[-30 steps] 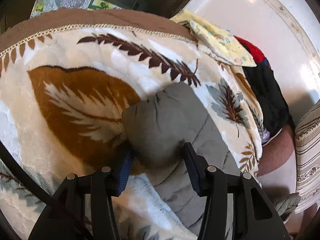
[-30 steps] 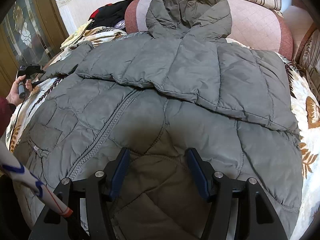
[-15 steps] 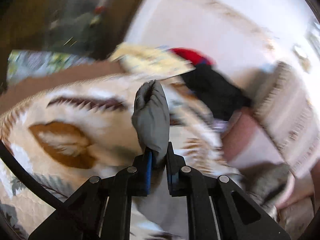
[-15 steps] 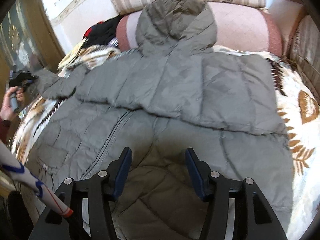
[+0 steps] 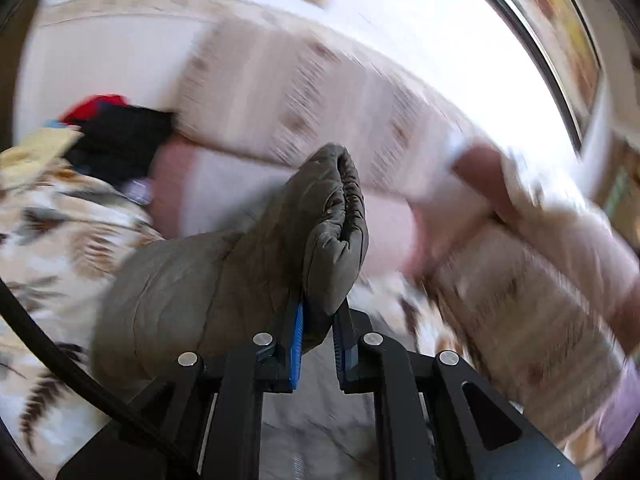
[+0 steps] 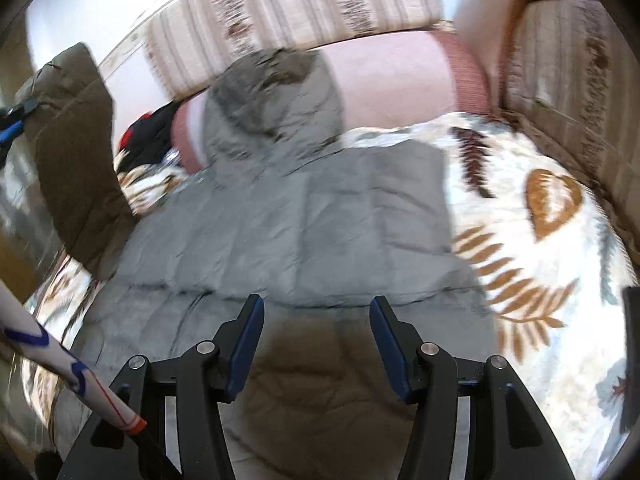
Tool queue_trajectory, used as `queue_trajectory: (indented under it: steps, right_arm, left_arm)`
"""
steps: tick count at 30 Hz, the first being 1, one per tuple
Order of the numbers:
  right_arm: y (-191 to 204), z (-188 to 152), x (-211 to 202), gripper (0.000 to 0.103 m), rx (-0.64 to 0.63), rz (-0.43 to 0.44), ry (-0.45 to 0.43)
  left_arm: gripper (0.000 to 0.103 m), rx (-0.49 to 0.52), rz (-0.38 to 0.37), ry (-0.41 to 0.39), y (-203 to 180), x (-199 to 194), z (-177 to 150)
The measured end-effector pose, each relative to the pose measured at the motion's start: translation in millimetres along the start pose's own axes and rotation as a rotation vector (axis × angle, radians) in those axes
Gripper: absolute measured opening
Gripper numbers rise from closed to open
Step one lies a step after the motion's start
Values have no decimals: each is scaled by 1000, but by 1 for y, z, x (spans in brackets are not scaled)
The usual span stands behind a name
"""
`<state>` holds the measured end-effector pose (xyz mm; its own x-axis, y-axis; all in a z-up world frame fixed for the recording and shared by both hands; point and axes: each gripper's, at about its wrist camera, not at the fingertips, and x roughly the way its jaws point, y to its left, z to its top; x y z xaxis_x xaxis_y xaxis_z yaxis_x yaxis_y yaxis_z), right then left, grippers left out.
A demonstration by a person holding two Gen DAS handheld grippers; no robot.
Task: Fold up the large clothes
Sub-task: 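Lift the sleeve with the left gripper and carry it over the jacket body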
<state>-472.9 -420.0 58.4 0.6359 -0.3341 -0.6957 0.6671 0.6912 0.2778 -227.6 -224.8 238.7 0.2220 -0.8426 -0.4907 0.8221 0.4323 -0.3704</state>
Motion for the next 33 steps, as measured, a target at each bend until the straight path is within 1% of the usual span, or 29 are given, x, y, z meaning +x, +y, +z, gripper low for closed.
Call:
queue_trajectory:
  steps: [1,3,4,5,7,8,9,10,11,12,13,15,16,17,18,19,20,21,23,24,25,26,27,28,29,30,31,32,33]
  right_arm:
    - [-5,1,-2,60,17,-17,-7]
    - [-15,4,-8,60,54,-59,-34]
    - [-19,5,-11,60,63,-91,-48]
    - [-22,6,-14,60,70,-112,-59]
    - [-28,9,-20,60,92,-137,-86]
    - [-31,10,-22,60,103,-138,-91]
    - [-34,12,-23,60,113,-140,-93]
    - [-37,13,-22,60,123,-137,-93]
    - [-38,14,-22,60,129,-128,-88]
    - [-39,15,-20,60,135,-120,-81]
    - [-40,15,-18,60,145,-110,-74]
    - [-44,15,-15,60,173,-57,-55]
    - [-44,15,-13,60,187,-23,-44]
    - [-45,15,-11,60,200,17,-36]
    - [-44,15,-7,60,212,66,-21]
    - [-41,15,-3,60,222,120,-1]
    - [-40,15,1,60,233,159,9]
    - [-39,15,4,60,243,179,16]
    - [-39,18,8,60,241,150,21]
    - [-43,21,8,60,241,127,9]
    - [-52,26,5,61,259,105,-18]
    - [-61,30,3,70,276,97,-34]
    - [-70,34,2,78,291,85,-44]
    - [-83,39,4,79,307,63,-50]
    - [-91,42,6,79,314,46,-54]
    - [-100,48,11,79,318,22,-55]
    - [-108,53,17,79,316,8,-46]
    - [-111,57,24,79,312,11,-26]
    - [-114,61,32,79,307,19,-9]
  left_arm:
    - [12,31,-2,37,-17,17,-16]
    - [12,50,-17,122,-39,54,-48]
    - [12,55,-15,148,-43,65,-58]
    - [12,62,5,203,-49,87,-79]
    - [13,57,17,284,-53,114,-107]
    - [15,64,25,322,-54,125,-121]
    - [20,68,34,349,-55,130,-133]
    - [22,69,35,382,-55,134,-140]
    - [31,72,26,405,-52,136,-142]
    - [43,81,-10,419,-54,129,-143]
    - [49,91,-29,411,-55,122,-140]
    - [59,111,-48,340,-52,97,-136]
    - [61,118,-61,296,-44,77,-129]
    - [64,118,-65,273,-38,68,-125]
    - [66,119,-49,227,-26,54,-120]
    - [68,120,-2,175,-9,44,-112]
    - [73,102,56,137,13,39,-104]
    - [74,82,87,126,26,38,-100]
    - [74,7,210,106,81,35,-87]
    - [74,-10,240,103,98,35,-82]
    - [74,-41,274,114,126,36,-74]
    - [74,-80,296,138,154,40,-67]
    - [74,-112,296,154,171,44,-63]
    - [74,-183,297,184,200,51,-57]
    - [74,-255,276,217,226,61,-53]
    - [74,-319,225,257,249,67,-52]
    - [74,-362,195,292,261,79,-50]
    - [74,-401,168,323,273,89,-52]
    - [74,-422,122,342,282,100,-53]
